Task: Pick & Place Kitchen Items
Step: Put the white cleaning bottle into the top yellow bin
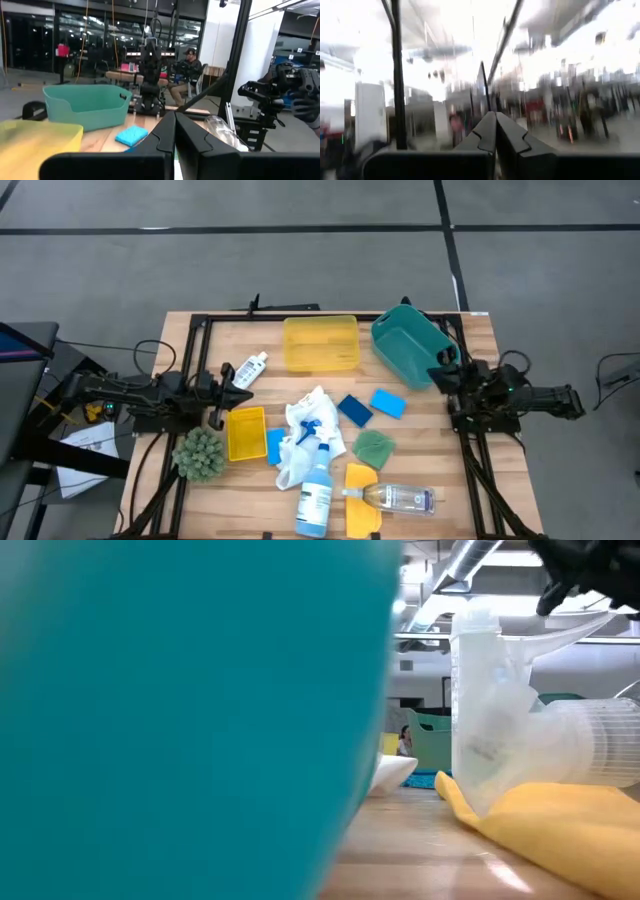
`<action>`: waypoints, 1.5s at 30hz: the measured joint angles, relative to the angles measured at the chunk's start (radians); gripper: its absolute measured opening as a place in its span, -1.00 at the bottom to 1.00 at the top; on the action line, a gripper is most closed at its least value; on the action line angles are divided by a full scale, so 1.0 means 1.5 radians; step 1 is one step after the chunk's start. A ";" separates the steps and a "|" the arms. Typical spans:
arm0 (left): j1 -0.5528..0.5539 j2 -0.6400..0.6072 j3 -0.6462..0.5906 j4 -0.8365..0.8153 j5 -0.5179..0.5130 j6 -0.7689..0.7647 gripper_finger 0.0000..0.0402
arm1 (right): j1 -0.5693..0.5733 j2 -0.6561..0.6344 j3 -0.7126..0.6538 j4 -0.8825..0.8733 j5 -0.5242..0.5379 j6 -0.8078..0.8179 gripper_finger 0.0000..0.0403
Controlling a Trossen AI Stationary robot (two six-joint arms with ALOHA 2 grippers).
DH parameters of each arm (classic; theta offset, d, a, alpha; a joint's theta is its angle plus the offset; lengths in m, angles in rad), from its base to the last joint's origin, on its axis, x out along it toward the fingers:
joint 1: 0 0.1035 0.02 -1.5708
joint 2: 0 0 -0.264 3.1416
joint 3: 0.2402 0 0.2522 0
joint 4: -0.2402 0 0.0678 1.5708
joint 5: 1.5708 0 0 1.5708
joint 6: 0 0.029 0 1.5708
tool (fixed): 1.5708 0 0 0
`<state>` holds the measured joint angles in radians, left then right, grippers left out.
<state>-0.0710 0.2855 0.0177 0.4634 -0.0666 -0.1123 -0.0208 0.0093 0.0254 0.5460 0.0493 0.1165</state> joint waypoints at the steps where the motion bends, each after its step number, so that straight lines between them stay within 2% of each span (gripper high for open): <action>1: 0.000 0.000 0.000 0.010 0.000 0.001 -0.99 | 0.000 0.001 0.000 0.022 0.000 0.000 -1.00; 6: 0.000 0.000 0.000 0.071 0.000 0.001 -0.99 | 0.000 -0.003 0.001 0.117 0.000 -0.001 -1.00; 12: 0.000 0.000 0.000 0.123 0.000 -0.014 -0.99 | -0.001 -0.003 0.001 0.128 0.002 -0.007 -1.00; 20: -0.001 0.000 0.000 0.197 0.014 -0.017 -0.99 | 0.001 -0.003 0.002 0.118 -0.013 0.039 -1.00; 25: -0.001 0.000 0.000 0.209 0.014 -0.017 -0.95 | 0.001 -0.003 0.003 0.118 -0.015 0.046 -1.00; 29: -0.001 0.000 0.000 0.215 0.013 0.003 -0.81 | 0.001 -0.003 0.003 0.098 -0.016 0.082 -1.00; 34: -0.001 0.000 0.000 0.198 0.013 0.006 -0.56 | 0.001 -0.003 0.003 0.008 -0.016 0.126 -1.00; 39: -0.001 0.000 0.000 0.185 0.013 0.049 -0.36 | 0.002 -0.001 0.003 -0.012 -0.015 0.133 -1.00; 42: -0.001 0.000 0.000 0.179 0.012 0.072 -0.26 | 0.008 0.006 0.002 -0.016 -0.012 0.118 -0.92; 45: -0.001 0.000 0.000 0.170 0.009 0.075 -0.17 | 0.010 0.014 0.001 -0.022 -0.008 0.109 -0.77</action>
<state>-0.0727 0.2853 0.0177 0.7186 -0.0530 0.0007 -0.0051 0.0298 0.0273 0.5127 0.0377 0.2804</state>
